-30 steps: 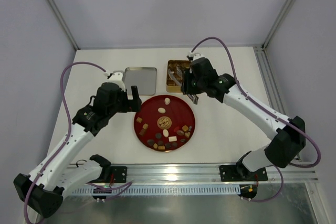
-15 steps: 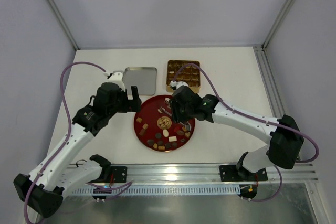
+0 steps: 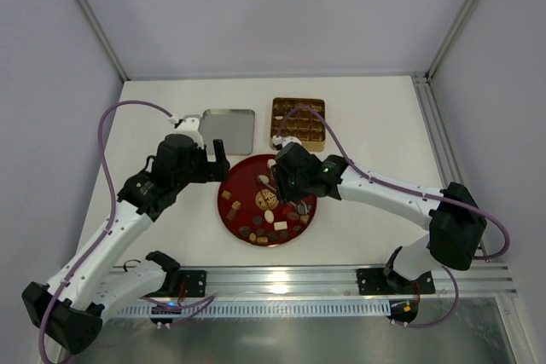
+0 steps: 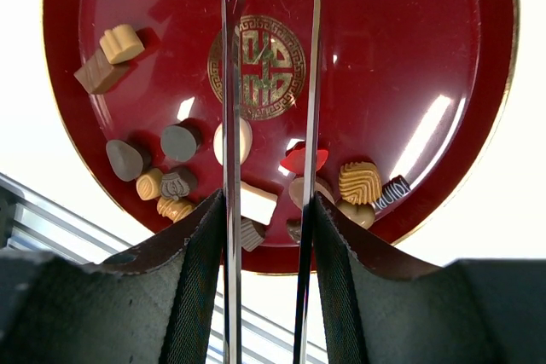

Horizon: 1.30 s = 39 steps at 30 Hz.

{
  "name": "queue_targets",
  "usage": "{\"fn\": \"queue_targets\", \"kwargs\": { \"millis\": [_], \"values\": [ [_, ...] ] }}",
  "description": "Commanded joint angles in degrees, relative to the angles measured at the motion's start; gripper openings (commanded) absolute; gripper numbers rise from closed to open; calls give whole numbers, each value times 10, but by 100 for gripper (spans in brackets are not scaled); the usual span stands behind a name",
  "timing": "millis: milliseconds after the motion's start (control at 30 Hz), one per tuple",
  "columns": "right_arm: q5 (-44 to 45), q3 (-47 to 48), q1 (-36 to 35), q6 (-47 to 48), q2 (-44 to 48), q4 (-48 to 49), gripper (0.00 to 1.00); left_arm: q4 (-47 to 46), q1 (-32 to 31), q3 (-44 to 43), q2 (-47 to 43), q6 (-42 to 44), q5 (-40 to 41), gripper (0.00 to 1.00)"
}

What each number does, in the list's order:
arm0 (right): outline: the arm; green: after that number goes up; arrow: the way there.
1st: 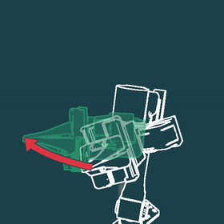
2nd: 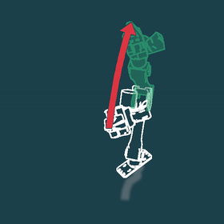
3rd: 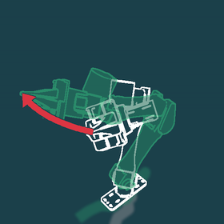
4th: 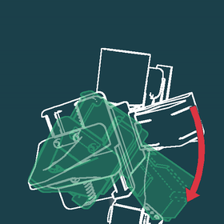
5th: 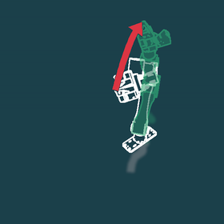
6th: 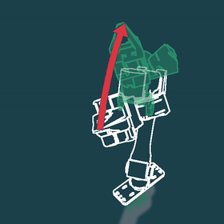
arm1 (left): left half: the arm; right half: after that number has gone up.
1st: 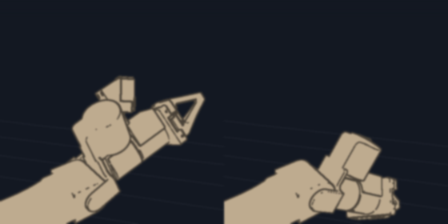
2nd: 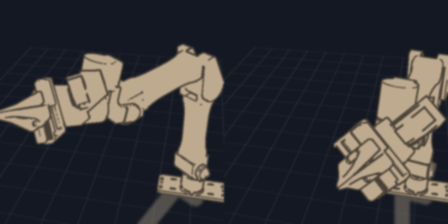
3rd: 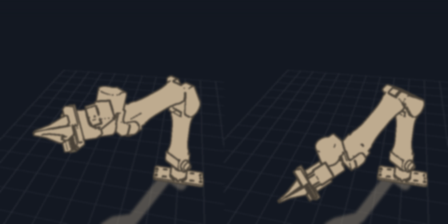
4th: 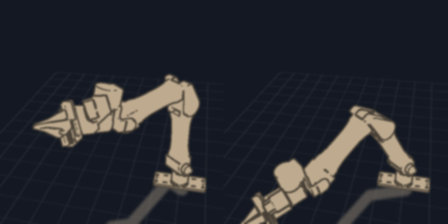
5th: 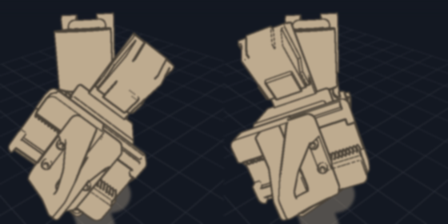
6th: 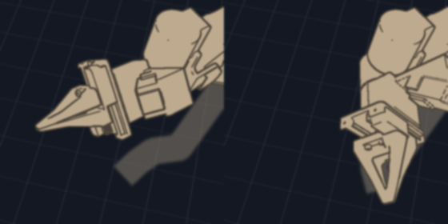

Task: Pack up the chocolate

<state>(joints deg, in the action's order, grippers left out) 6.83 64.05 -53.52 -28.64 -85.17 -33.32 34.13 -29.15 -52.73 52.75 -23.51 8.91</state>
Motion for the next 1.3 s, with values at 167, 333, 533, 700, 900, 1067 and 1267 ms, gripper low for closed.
{"fn": "queue_targets", "kwargs": {
  "millis": [167,333,533,700,900,1067,1267],
  "values": [
    [0,8,-8,3,-11,16,45,-16,-1,-3,-1,3,-3,100],
    [6,11,-10,2,-10,12,41,-16,-1,-3,-2,4,-2,100],
    [7,15,-9,1,-7,8,36,-16,-1,-4,-3,3,-3,100],
    [20,26,-9,3,7,-4,36,-16,-1,-3,-3,3,-2,100],
    [33,36,-8,5,22,-17,36,-16,-1,-4,-3,3,-2,100],
    [37,38,-8,5,30,-21,36,-16,-1,-3,-3,3,-2,100],
    [40,40,-6,4,36,-26,36,-16,-1,-3,-2,3,-2,100]
  ]
}}
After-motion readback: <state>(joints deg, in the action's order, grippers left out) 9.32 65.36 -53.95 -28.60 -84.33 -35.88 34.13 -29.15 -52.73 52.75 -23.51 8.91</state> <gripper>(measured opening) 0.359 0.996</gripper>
